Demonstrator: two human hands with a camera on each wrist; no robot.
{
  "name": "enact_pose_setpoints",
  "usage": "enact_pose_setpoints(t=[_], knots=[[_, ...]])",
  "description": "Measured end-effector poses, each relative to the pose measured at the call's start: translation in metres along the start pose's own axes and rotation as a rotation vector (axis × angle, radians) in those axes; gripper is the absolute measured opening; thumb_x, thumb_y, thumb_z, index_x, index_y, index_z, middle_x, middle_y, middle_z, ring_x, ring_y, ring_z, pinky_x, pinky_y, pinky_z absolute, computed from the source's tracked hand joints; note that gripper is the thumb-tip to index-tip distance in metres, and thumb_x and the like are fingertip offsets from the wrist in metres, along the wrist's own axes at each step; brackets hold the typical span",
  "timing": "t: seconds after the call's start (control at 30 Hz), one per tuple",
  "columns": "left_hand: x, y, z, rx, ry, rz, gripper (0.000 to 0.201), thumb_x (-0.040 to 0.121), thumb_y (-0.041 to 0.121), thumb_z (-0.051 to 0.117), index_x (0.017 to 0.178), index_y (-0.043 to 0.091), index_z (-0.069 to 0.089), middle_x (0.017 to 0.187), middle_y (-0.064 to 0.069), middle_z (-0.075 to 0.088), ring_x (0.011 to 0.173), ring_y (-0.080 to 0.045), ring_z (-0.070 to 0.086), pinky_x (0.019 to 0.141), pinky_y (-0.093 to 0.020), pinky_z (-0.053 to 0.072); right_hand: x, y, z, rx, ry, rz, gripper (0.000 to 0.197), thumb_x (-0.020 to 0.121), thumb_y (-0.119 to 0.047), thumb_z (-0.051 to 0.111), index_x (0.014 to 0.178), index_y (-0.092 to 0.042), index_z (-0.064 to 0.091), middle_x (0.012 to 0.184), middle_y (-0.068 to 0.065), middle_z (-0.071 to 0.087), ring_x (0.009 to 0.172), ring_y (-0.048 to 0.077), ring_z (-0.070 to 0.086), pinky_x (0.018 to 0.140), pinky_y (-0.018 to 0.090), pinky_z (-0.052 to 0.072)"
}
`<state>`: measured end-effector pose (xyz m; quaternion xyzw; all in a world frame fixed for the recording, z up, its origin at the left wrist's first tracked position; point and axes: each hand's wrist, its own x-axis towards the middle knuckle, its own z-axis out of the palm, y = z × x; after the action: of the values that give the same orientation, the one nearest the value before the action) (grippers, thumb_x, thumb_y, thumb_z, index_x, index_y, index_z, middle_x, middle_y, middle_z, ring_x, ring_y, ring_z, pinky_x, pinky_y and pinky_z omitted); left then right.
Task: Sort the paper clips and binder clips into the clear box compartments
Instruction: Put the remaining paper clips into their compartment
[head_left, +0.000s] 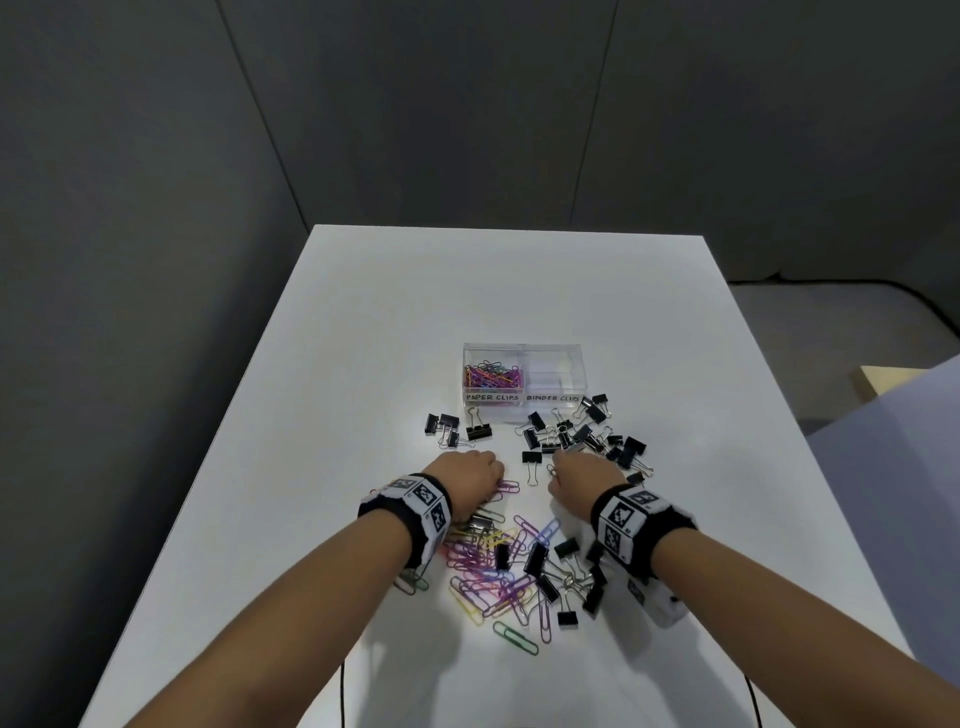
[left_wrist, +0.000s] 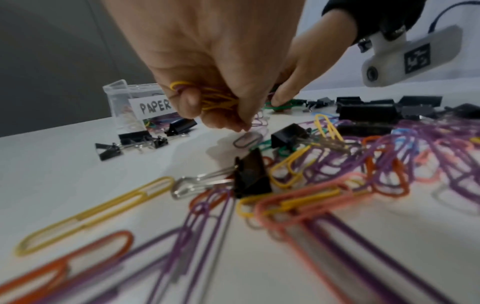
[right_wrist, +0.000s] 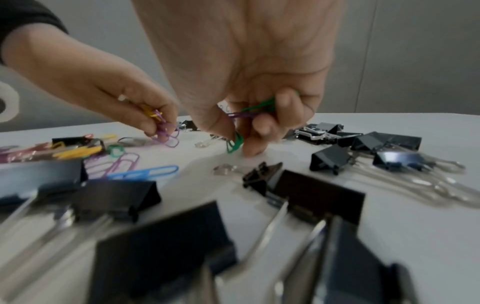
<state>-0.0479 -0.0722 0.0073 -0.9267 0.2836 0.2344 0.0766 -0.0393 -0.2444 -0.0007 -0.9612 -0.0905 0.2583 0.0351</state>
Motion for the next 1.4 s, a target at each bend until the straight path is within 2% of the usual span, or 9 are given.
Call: enact_pose_setpoints(t=[0.07,0.27,0.33,0.43,0.63,0.8,1.0,1.1,1.4], knots=[[-0.004,-0.005,0.004,-0.083,0.021,-0.030,0.040,0.094,-0.001,0.039,0.133,0.005,0.039,0.129,-0.014,0.046,0.112,-0.031,0.054,0.084,-0.040,0.047,0.000,0.002,-0.002,0.027,-0.007,-0.007,0.004,0.094,-0.013,0.037,0.092,-0.012,0.039,0.068,0.000,0.045,0.079,0.024,0.053,0.064,0.028,0.036],[-0.025,-0.036,0.009,-0.445,0.052,-0.220,0.031,0.094,0.003,0.033,0.122,0.006,0.046,0.124,-0.016,0.054,0.105,-0.031,0.058,0.087,-0.038,0.045,-0.016,0.005,-0.010,0.159,-0.034,-0.052,0.027,0.096,-0.019,0.040,0.122,-0.016,0.044,0.090,0.007,0.063,0.077,0.023,0.058,0.071,0.031,0.046],[-0.034,-0.046,0.010,-0.478,0.034,-0.282,0.029,0.096,0.007,0.032,0.121,0.007,0.046,0.120,-0.015,0.058,0.104,-0.030,0.058,0.086,-0.036,0.044,-0.018,0.003,-0.011,0.163,-0.059,-0.046,0.022,0.096,-0.017,0.037,0.111,-0.013,0.052,0.101,0.010,0.065,0.083,0.023,0.059,0.075,0.032,0.048],[-0.045,-0.058,0.014,-0.502,0.040,-0.314,0.028,0.098,0.012,0.031,0.122,0.008,0.046,0.121,-0.012,0.058,0.108,-0.028,0.056,0.088,-0.032,0.042,-0.018,0.002,-0.008,0.210,-0.093,-0.017,0.019,0.096,-0.012,0.031,0.089,-0.012,0.049,0.099,0.012,0.061,0.079,0.019,0.050,0.062,0.026,0.039],[-0.047,-0.075,0.031,-0.625,0.000,-0.272,0.027,0.099,0.011,0.033,0.119,0.006,0.051,0.119,-0.008,0.062,0.101,-0.021,0.062,0.083,-0.019,0.045,-0.023,0.007,-0.001,0.310,-0.101,-0.025,0.017,0.099,-0.015,0.032,0.097,-0.008,0.048,0.110,0.018,0.063,0.087,0.023,0.053,0.074,0.027,0.036],[-0.053,-0.073,0.026,-0.408,-0.148,-0.190,0.032,0.099,0.027,0.041,0.123,0.009,0.052,0.127,-0.011,0.055,0.116,-0.027,0.055,0.098,-0.033,0.041,-0.029,0.014,-0.003,0.178,-0.144,-0.083,0.015,0.090,-0.035,0.051,0.090,-0.021,0.044,0.083,-0.001,0.059,0.076,0.018,0.051,0.064,0.027,0.041],[-0.055,-0.070,0.030,-0.257,-0.150,-0.108,0.035,0.099,0.032,0.040,0.127,0.012,0.046,0.130,-0.008,0.053,0.116,-0.027,0.054,0.097,-0.034,0.041,-0.036,0.005,-0.006,-0.037,-0.254,-0.201,0.038,0.088,-0.035,0.059,0.122,-0.022,0.047,0.101,0.003,0.060,0.089,0.020,0.056,0.082,0.031,0.048],[-0.055,-0.068,0.036,-0.293,-0.165,-0.146,0.032,0.099,0.027,0.040,0.127,0.012,0.046,0.132,-0.008,0.051,0.118,-0.027,0.053,0.099,-0.035,0.040,-0.030,-0.006,-0.001,-0.044,-0.222,-0.230,0.035,0.090,-0.034,0.056,0.121,-0.019,0.050,0.116,0.003,0.063,0.106,0.021,0.059,0.087,0.031,0.047],[-0.053,-0.062,0.039,-0.405,-0.071,-0.299,0.029,0.100,0.018,0.030,0.119,0.006,0.048,0.129,-0.011,0.055,0.115,-0.027,0.055,0.100,-0.035,0.042,-0.020,-0.010,-0.004,0.003,-0.140,-0.219,0.032,0.092,-0.034,0.054,0.118,-0.016,0.048,0.117,0.004,0.062,0.103,0.022,0.059,0.079,0.027,0.044]])
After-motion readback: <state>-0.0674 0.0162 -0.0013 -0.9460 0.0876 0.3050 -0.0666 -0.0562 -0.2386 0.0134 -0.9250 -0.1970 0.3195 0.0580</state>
